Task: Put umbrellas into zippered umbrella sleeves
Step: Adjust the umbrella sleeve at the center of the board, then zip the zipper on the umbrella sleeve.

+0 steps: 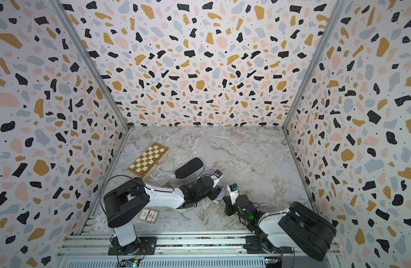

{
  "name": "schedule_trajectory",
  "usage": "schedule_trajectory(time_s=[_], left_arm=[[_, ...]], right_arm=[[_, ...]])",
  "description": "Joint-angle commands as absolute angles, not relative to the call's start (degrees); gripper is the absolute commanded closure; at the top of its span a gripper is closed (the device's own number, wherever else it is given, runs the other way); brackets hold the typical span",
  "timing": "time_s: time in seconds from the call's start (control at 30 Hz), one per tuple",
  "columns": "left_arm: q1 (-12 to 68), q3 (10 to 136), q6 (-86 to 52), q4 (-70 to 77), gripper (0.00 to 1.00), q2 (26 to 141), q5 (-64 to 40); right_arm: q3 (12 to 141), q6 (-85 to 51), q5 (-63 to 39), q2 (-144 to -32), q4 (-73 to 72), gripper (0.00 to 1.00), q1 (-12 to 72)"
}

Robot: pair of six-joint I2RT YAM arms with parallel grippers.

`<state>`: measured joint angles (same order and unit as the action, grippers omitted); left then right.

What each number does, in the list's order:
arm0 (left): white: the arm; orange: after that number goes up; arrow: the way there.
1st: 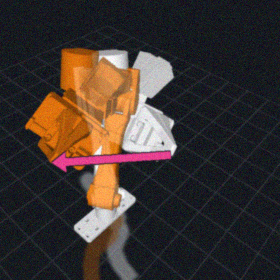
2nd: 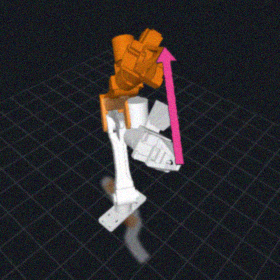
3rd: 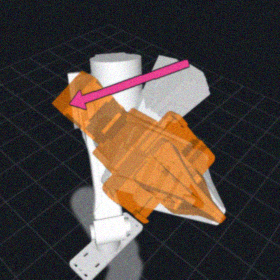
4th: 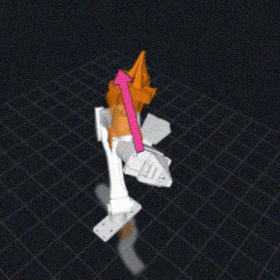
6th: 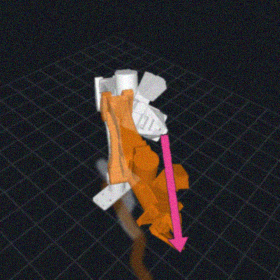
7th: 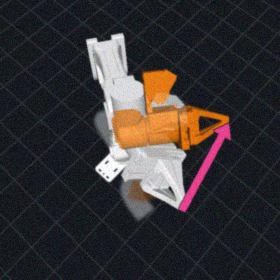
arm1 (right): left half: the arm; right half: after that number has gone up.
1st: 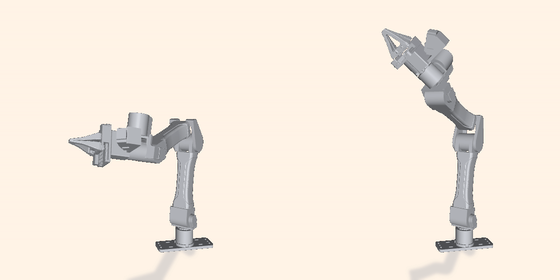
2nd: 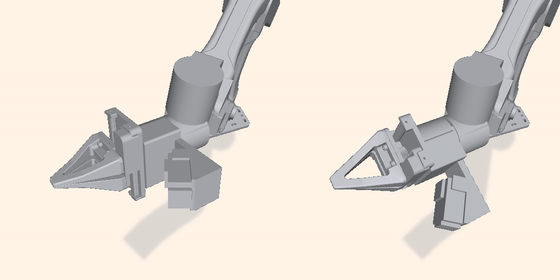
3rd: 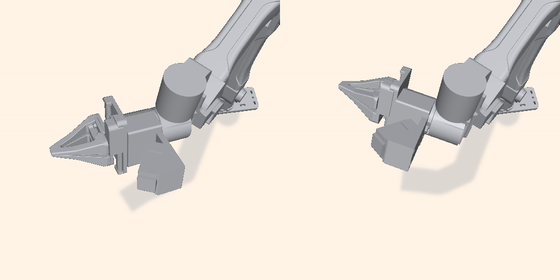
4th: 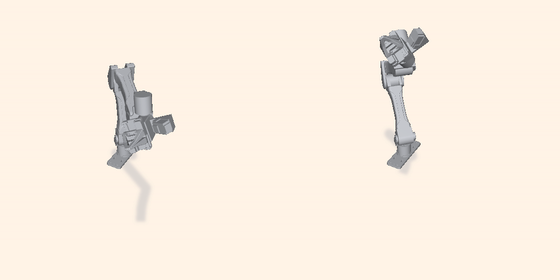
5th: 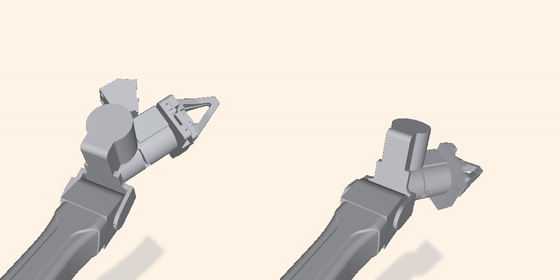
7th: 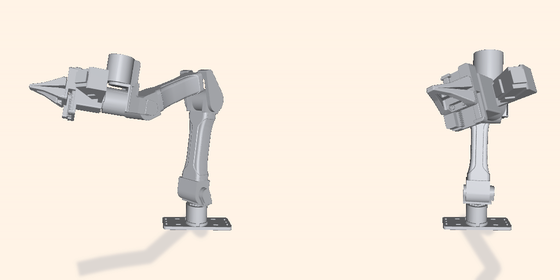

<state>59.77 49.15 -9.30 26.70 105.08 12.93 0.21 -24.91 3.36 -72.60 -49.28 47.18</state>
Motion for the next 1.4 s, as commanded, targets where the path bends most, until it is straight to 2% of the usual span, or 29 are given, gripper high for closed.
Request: schedule_trajectory(time_s=[0.0, 0.3, 0.6, 0.8, 1.1, 1.37], left_arm=[[59.7, 46.5, -11.8, 26.5, 0.42, 110.1, 14.6], [61.9, 42.5, -18.1, 28.3, 0.52, 114.3, 21.3], [62.1, 43.6, -22.0, 28.7, 0.66, 120.2, 20.9], [62.1, 43.2, -23.8, 29.7, 0.69, 120.6, 19.5], [62.2, 43.3, -26.2, 29.8, 0.74, 120.9, 18.7], [62.3, 43.2, -29.4, 30.0, 0.75, 122.2, 18.0]], right_arm=[[-3.6, -26.6, 6.4, -70.4, -48.6, 1.00, 49.6], [-3.9, -28.9, 10.0, -71.2, -47.9, 1.00, 54.4], [-1.4, -31.2, 12.5, -77.0, -50.7, 1.00, 60.0], [-0.2, -31.6, 14.3, -77.7, -51.7, 1.00, 61.8], [3.7, -31.2, 11.5, -81.7, -55.7, 1.00, 62.9], [7.1, -31.1, 12.5, -84.1, -57.5, 1.00, 63.9]])
